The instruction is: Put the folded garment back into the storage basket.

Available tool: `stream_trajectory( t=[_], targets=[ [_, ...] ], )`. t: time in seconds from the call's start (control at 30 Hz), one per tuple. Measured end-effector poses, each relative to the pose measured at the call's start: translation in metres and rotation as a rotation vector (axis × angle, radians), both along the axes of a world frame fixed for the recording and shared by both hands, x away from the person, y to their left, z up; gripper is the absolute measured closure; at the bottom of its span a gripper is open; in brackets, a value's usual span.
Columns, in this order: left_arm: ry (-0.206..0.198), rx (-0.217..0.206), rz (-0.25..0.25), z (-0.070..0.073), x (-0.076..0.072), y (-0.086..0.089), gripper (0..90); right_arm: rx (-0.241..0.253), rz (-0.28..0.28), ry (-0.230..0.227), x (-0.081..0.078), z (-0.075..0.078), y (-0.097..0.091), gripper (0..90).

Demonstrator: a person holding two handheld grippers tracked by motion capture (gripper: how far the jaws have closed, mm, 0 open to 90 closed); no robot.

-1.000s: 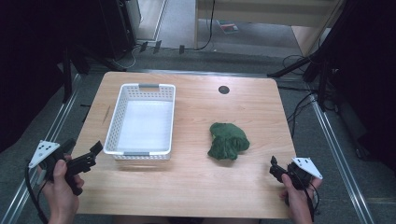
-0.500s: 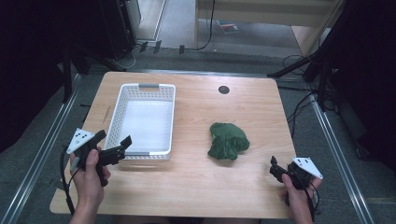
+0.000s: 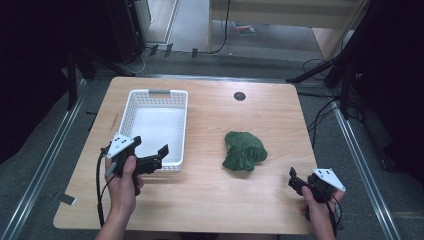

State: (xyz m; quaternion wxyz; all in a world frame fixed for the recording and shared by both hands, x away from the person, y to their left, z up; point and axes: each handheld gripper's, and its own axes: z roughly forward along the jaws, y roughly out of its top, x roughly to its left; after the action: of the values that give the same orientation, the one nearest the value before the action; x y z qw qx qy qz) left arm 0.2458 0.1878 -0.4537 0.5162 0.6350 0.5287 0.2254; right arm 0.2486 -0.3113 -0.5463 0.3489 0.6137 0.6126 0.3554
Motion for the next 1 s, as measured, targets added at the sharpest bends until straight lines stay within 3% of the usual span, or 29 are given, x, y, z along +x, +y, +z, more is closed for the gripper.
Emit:
stream_trajectory(
  t=[0.33,1.0],
  targets=[
    [0.018,-0.002,-0.057,-0.003,0.011,-0.039,0.0,0.002,0.005,0.0,0.0,0.0,0.0,12.9],
    [0.045,0.006,-0.146,-0.007,0.032,-0.1,0.0,0.003,0.007,0.005,0.001,0.0,0.0,12.8]
  ],
)
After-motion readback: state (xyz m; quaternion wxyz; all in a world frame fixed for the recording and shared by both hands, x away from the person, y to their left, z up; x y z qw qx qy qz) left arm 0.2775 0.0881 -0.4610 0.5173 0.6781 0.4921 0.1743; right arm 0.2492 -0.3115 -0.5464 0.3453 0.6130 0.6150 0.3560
